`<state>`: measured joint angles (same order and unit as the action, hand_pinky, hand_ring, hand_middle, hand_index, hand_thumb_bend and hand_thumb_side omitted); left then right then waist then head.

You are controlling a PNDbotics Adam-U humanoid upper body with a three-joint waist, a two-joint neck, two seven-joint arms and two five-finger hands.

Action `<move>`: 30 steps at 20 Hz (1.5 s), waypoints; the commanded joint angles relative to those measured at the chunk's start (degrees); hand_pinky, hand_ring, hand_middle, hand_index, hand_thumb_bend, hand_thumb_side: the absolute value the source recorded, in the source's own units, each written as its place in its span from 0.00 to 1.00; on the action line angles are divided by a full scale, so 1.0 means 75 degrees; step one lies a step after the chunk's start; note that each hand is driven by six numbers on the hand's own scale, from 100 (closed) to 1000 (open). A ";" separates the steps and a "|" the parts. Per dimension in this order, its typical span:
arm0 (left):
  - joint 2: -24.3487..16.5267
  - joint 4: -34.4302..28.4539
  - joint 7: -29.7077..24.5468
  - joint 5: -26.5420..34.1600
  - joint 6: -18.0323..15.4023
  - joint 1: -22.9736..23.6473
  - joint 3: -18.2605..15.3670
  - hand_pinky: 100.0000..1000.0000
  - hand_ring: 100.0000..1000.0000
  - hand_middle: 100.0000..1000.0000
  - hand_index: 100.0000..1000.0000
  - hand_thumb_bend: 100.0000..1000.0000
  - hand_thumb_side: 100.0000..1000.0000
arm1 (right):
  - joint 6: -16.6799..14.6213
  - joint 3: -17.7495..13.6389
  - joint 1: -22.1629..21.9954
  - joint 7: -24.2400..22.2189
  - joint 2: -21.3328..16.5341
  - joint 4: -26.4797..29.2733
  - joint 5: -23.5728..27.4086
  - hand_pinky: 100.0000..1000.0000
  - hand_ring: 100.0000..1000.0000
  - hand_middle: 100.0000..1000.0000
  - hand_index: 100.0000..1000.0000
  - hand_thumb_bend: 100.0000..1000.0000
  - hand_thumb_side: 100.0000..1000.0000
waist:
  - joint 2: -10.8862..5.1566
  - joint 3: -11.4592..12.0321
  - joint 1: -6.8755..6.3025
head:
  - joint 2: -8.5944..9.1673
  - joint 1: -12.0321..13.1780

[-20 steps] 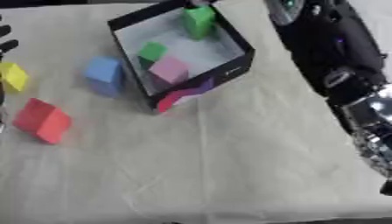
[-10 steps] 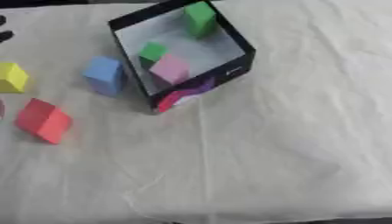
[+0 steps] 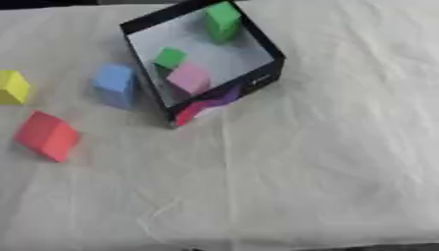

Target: Pick up objects on the table and place them in the box.

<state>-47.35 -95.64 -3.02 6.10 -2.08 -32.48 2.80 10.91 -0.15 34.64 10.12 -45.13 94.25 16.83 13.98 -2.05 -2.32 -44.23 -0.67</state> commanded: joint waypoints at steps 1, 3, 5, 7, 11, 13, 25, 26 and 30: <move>-0.1165 -0.0332 -0.1624 -0.0419 -0.0081 -0.0316 0.0219 0.81 0.81 0.77 0.81 0.82 0.40 | -0.0208 -0.0314 -0.0134 0.0533 -0.0088 0.0012 0.0595 0.70 0.79 0.69 0.76 0.33 0.28 | -0.0264 -0.0005 -0.0092 | 0.0015 -0.0025; -0.1656 -0.0553 -0.2644 -0.0605 -0.0167 -0.0475 0.0439 0.82 0.81 0.77 0.81 0.86 0.34 | -0.0208 -0.0420 -0.0274 0.0551 0.0009 -0.0068 0.0787 0.70 0.79 0.69 0.77 0.32 0.29 | -0.0271 -0.0004 -0.0109 | 0.0015 -0.0054; -0.1960 -0.0836 -0.3501 -0.0779 -0.0264 -0.0614 0.0644 0.83 0.81 0.76 0.79 0.90 0.23 | -0.0169 -0.0550 -0.0358 0.0568 0.0136 -0.0162 0.0964 0.69 0.79 0.69 0.77 0.30 0.32 | -0.0280 -0.0009 -0.0120 | 0.0015 -0.0056; -0.2114 -0.1058 -0.4196 -0.1025 -0.0339 -0.0805 0.0875 0.83 0.81 0.75 0.77 0.91 0.18 | -0.0149 -0.0700 -0.0421 0.0657 0.0284 -0.0287 0.1174 0.70 0.80 0.69 0.77 0.22 0.41 | -0.0302 -0.0008 -0.0134 | 0.0015 -0.0017; -0.2140 -0.1168 -0.5133 -0.1679 -0.0484 -0.1204 0.1293 0.85 0.81 0.73 0.75 0.93 0.14 | -0.0208 -0.0920 -0.0549 0.0934 0.0436 -0.0456 0.1403 0.70 0.80 0.70 0.77 0.19 0.47 | -0.0346 -0.0010 -0.0160 | 0.0015 0.0114; -0.2094 -0.1059 -0.5448 -0.2057 -0.0585 -0.1367 0.1477 0.85 0.81 0.74 0.75 0.94 0.15 | -0.0188 -0.0952 -0.0607 0.0988 0.0466 -0.0516 0.1385 0.70 0.80 0.69 0.77 0.23 0.41 | -0.0362 -0.0016 -0.0183 | 0.0015 0.0222; -0.1657 0.0358 -0.5800 -0.2650 -0.0866 -0.1563 0.2015 0.85 0.76 0.70 0.76 0.87 0.09 | -0.0106 -0.0921 -0.0758 0.0839 0.0759 -0.0557 0.1098 0.69 0.79 0.68 0.76 0.28 0.40 | -0.0368 -0.0071 -0.0263 | 0.0015 0.0423; -0.1624 0.0472 -0.5831 -0.2618 -0.0858 -0.1561 0.2054 0.85 0.76 0.69 0.76 0.85 0.07 | -0.0089 -0.0920 -0.0754 0.0839 0.0779 -0.0572 0.1092 0.69 0.79 0.68 0.76 0.28 0.40 | -0.0368 -0.0068 -0.0261 | 0.0015 0.0430; -0.1498 0.0865 -0.5951 -0.2523 -0.0845 -0.1588 0.2180 0.85 0.77 0.70 0.76 0.84 0.05 | -0.0061 -0.0899 -0.0712 0.0831 0.0822 -0.0583 0.1099 0.69 0.79 0.68 0.76 0.28 0.39 | -0.0367 -0.0062 -0.0250 | 0.0015 0.0449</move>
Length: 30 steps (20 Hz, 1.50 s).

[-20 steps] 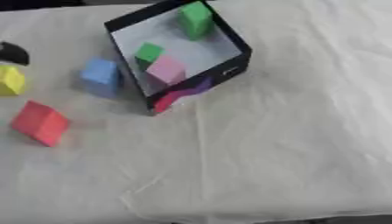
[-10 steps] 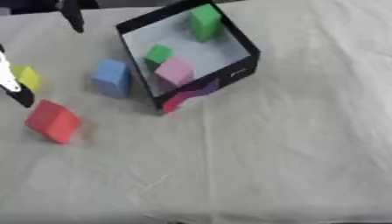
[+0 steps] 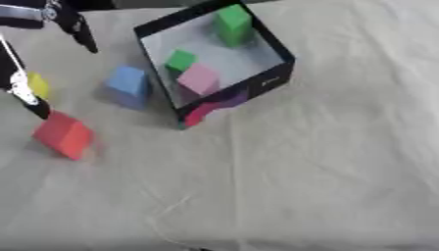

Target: Pick up objects on the table and place them in the box.

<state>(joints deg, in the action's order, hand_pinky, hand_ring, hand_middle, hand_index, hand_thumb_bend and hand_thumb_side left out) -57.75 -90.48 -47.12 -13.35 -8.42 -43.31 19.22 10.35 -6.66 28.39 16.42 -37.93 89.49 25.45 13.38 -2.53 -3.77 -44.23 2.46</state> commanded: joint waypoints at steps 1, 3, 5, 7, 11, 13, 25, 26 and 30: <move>-0.0076 0.0269 -0.0092 0.0070 -0.0003 -0.0165 0.0017 0.85 0.77 0.70 0.77 0.84 0.05 | 0.0017 -0.0026 0.0128 -0.0015 -0.0132 0.0052 -0.0053 0.69 0.79 0.68 0.76 0.28 0.39 | -0.0287 0.0005 -0.0052 | 0.0015 0.0028; 0.0012 0.0461 -0.0100 0.0066 -0.0009 -0.0216 0.0047 0.85 0.77 0.70 0.77 0.84 0.05 | 0.0024 -0.0022 0.0135 -0.0020 -0.0120 0.0045 -0.0056 0.69 0.78 0.68 0.76 0.29 0.39 | -0.0287 0.0009 -0.0042 | 0.0015 0.0015; 0.0090 0.0617 -0.0062 0.0052 -0.0025 -0.0277 0.0057 0.85 0.77 0.70 0.77 0.84 0.05 | 0.0030 -0.0021 0.0132 -0.0024 -0.0111 0.0036 -0.0063 0.69 0.78 0.68 0.76 0.29 0.39 | -0.0287 0.0014 -0.0035 | 0.0015 0.0003; 0.0162 0.0743 -0.0051 0.0047 -0.0061 -0.0325 0.0084 0.85 0.77 0.71 0.76 0.83 0.03 | 0.0041 -0.0021 0.0130 -0.0028 -0.0101 0.0025 -0.0071 0.69 0.78 0.68 0.76 0.29 0.39 | -0.0284 0.0015 -0.0028 | 0.0015 -0.0002; 0.0129 0.0796 -0.0302 0.0128 -0.0116 -0.0278 0.0135 0.85 0.77 0.70 0.75 0.82 0.06 | 0.0064 -0.0033 0.0127 0.0003 -0.0100 0.0001 -0.0076 0.69 0.78 0.68 0.76 0.28 0.38 | -0.0273 0.0003 -0.0026 | 0.0015 0.0008; 0.0060 0.0721 -0.0359 0.0399 -0.0068 -0.0168 0.0038 0.85 0.76 0.69 0.74 0.82 0.11 | 0.0075 -0.0031 0.0121 0.0017 -0.0106 -0.0006 -0.0070 0.70 0.78 0.68 0.76 0.29 0.39 | -0.0264 0.0004 -0.0026 | 0.0015 0.0003; -0.1170 -0.1271 -0.0321 0.1191 0.0494 0.1479 -0.0729 0.86 0.76 0.65 0.70 0.91 0.14 | 0.0095 -0.0017 0.0088 0.0027 -0.0165 -0.0005 -0.0081 0.70 0.78 0.67 0.76 0.29 0.39 | -0.0214 0.0023 -0.0032 | 0.0015 -0.0057; -0.1180 -0.1290 -0.0289 0.1103 0.0489 0.1511 -0.0718 0.86 0.76 0.64 0.69 0.92 0.13 | 0.0097 -0.0013 0.0093 0.0024 -0.0160 -0.0003 -0.0081 0.70 0.78 0.67 0.76 0.30 0.39 | -0.0216 0.0022 -0.0028 | 0.0015 -0.0054; -0.1147 -0.1237 -0.0121 0.0818 0.0438 0.1596 -0.0596 0.85 0.76 0.64 0.71 0.92 0.09 | 0.0105 -0.0004 0.0101 0.0014 -0.0143 -0.0011 -0.0077 0.70 0.78 0.67 0.76 0.30 0.39 | -0.0217 0.0012 -0.0016 | 0.0015 -0.0032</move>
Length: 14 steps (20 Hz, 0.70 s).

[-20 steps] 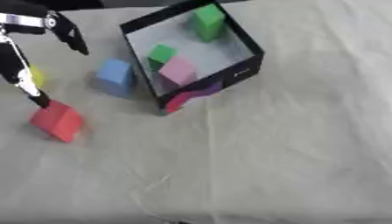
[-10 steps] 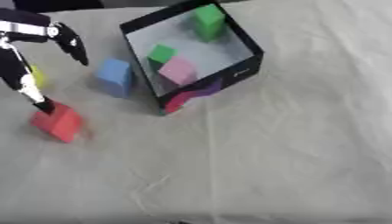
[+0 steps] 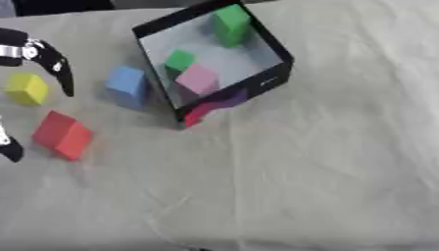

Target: Pick up objects on the table and place them in the box.

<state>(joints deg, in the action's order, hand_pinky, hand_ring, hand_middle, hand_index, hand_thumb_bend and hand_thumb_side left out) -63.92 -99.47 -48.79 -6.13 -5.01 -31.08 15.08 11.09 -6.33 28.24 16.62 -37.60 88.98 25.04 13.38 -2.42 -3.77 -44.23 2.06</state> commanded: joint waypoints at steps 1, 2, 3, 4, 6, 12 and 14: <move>-0.0303 -0.0006 0.0158 -0.0192 -0.0029 -0.0026 -0.0016 0.85 0.75 0.63 0.71 0.91 0.07 | 0.0009 -0.0046 0.0120 -0.0014 -0.0181 0.0054 -0.0022 0.70 0.78 0.67 0.76 0.30 0.39 | -0.0216 -0.0007 -0.0013 | 0.0015 0.0028; -0.0279 0.0030 0.0228 -0.0229 -0.0042 -0.0019 0.0010 0.85 0.75 0.63 0.71 0.90 0.04 | 0.0009 -0.0046 0.0118 -0.0016 -0.0178 0.0052 -0.0023 0.70 0.78 0.67 0.76 0.30 0.39 | -0.0215 -0.0011 -0.0011 | 0.0015 0.0032; -0.0250 0.0079 0.0322 -0.0253 -0.0047 -0.0012 0.0038 0.85 0.75 0.63 0.72 0.88 0.02 | 0.0010 -0.0048 0.0114 -0.0016 -0.0175 0.0050 -0.0025 0.70 0.78 0.67 0.76 0.30 0.39 | -0.0212 -0.0015 -0.0009 | 0.0015 0.0036; -0.0226 0.0133 0.0416 -0.0270 -0.0043 -0.0005 0.0065 0.84 0.75 0.64 0.73 0.86 0.00 | 0.0012 -0.0051 0.0109 -0.0015 -0.0172 0.0046 -0.0026 0.70 0.78 0.67 0.76 0.30 0.39 | -0.0209 -0.0019 -0.0007 | 0.0015 0.0038; -0.0172 0.0270 0.0648 -0.0273 -0.0004 0.0011 0.0125 0.84 0.75 0.64 0.74 0.83 0.00 | 0.0022 -0.0052 0.0099 -0.0015 -0.0163 0.0037 -0.0030 0.70 0.78 0.67 0.76 0.30 0.39 | -0.0201 -0.0028 -0.0004 | 0.0015 0.0041; -0.0064 0.0605 0.1253 -0.0275 0.0118 0.0071 0.0297 0.82 0.74 0.64 0.74 0.79 0.00 | 0.0041 -0.0063 0.0087 -0.0011 -0.0141 0.0017 -0.0031 0.70 0.78 0.67 0.76 0.30 0.39 | -0.0187 -0.0048 -0.0003 | 0.0015 0.0052; -0.0015 0.0707 0.1374 -0.0272 0.0149 0.0091 0.0349 0.82 0.73 0.64 0.74 0.79 0.00 | 0.0039 -0.0066 0.0089 -0.0010 -0.0134 0.0021 -0.0031 0.70 0.78 0.67 0.76 0.30 0.39 | -0.0184 -0.0056 0.0000 | 0.0015 0.0046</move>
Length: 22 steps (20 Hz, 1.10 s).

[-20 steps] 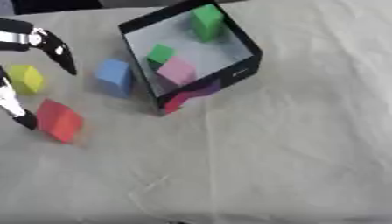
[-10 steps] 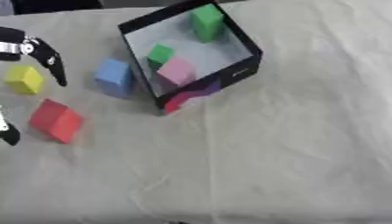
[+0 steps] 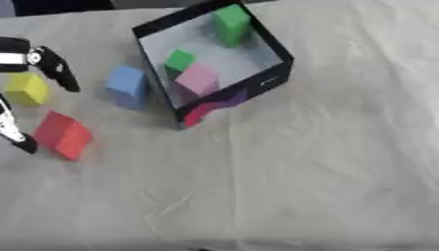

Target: Pick up objects on the table and place them in the box.

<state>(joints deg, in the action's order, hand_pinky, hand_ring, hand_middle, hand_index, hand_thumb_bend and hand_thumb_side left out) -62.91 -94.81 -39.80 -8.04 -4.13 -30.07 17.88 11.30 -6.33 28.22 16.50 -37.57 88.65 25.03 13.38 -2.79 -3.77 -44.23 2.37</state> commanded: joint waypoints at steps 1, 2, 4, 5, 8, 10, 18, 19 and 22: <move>-0.0127 0.0128 0.0212 -0.0033 0.0042 -0.0036 0.0003 0.82 0.73 0.64 0.74 0.79 0.00 | 0.0010 -0.0068 0.0091 0.0007 -0.0133 0.0065 -0.0028 0.70 0.78 0.67 0.76 0.30 0.39 | -0.0183 -0.0009 0.0003 | 0.0015 0.0001; -0.0108 0.0166 0.0233 -0.0051 0.0046 -0.0028 0.0027 0.82 0.73 0.64 0.74 0.79 0.00 | 0.0009 -0.0071 0.0091 0.0009 -0.0129 0.0065 -0.0026 0.70 0.78 0.67 0.76 0.30 0.39 | -0.0181 -0.0012 0.0006 | 0.0015 -0.0003; -0.0080 0.0239 0.0234 -0.0074 0.0045 -0.0003 0.0060 0.82 0.73 0.64 0.74 0.79 0.00 | 0.0007 -0.0073 0.0087 0.0014 -0.0124 0.0064 -0.0022 0.70 0.78 0.67 0.76 0.30 0.39 | -0.0176 -0.0018 0.0011 | 0.0015 -0.0009; -0.0072 0.0278 0.0222 -0.0084 0.0040 0.0008 0.0071 0.82 0.73 0.64 0.74 0.79 0.00 | 0.0008 -0.0073 0.0084 0.0016 -0.0120 0.0062 -0.0020 0.70 0.78 0.67 0.76 0.30 0.40 | -0.0174 -0.0019 0.0010 | 0.0015 -0.0005; -0.0048 0.0397 0.0180 -0.0204 0.0002 0.0013 0.0094 0.82 0.74 0.65 0.74 0.81 0.00 | 0.0018 -0.0063 0.0067 0.0015 -0.0090 0.0049 -0.0015 0.70 0.78 0.67 0.76 0.30 0.40 | -0.0173 -0.0017 0.0007 | 0.0015 -0.0003; -0.0014 0.0488 0.0167 -0.0355 -0.0044 -0.0004 0.0111 0.83 0.74 0.65 0.74 0.82 0.00 | 0.0029 -0.0049 0.0050 0.0004 -0.0068 0.0037 -0.0019 0.70 0.78 0.67 0.76 0.30 0.40 | -0.0173 -0.0018 0.0003 | 0.0015 0.0005; 0.0259 0.0946 0.0409 -0.1178 -0.0366 -0.0152 0.0243 0.83 0.75 0.69 0.74 0.81 0.00 | 0.0050 -0.0032 -0.0003 -0.0033 -0.0005 0.0014 -0.0029 0.70 0.78 0.67 0.76 0.26 0.42 | -0.0171 -0.0032 0.0004 | 0.0016 0.0062; 0.0306 0.1021 0.0458 -0.1249 -0.0413 -0.0174 0.0264 0.83 0.75 0.69 0.74 0.81 0.00 | 0.0053 -0.0033 -0.0010 -0.0038 0.0000 0.0009 -0.0030 0.70 0.78 0.67 0.76 0.25 0.43 | -0.0169 -0.0034 0.0006 | 0.0016 0.0064; 0.0429 0.1226 0.0554 -0.1441 -0.0550 -0.0243 0.0323 0.83 0.76 0.69 0.74 0.80 0.00 | 0.0053 -0.0044 -0.0027 -0.0042 0.0014 -0.0005 -0.0030 0.70 0.78 0.67 0.76 0.26 0.43 | -0.0165 -0.0038 0.0010 | 0.0019 0.0087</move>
<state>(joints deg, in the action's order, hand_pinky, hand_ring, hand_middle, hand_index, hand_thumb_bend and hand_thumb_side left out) -58.45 -85.97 -36.00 -18.08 -7.73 -30.91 20.68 11.72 -6.31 27.61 16.25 -36.31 88.22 25.03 13.38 -3.08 -3.77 -44.23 2.82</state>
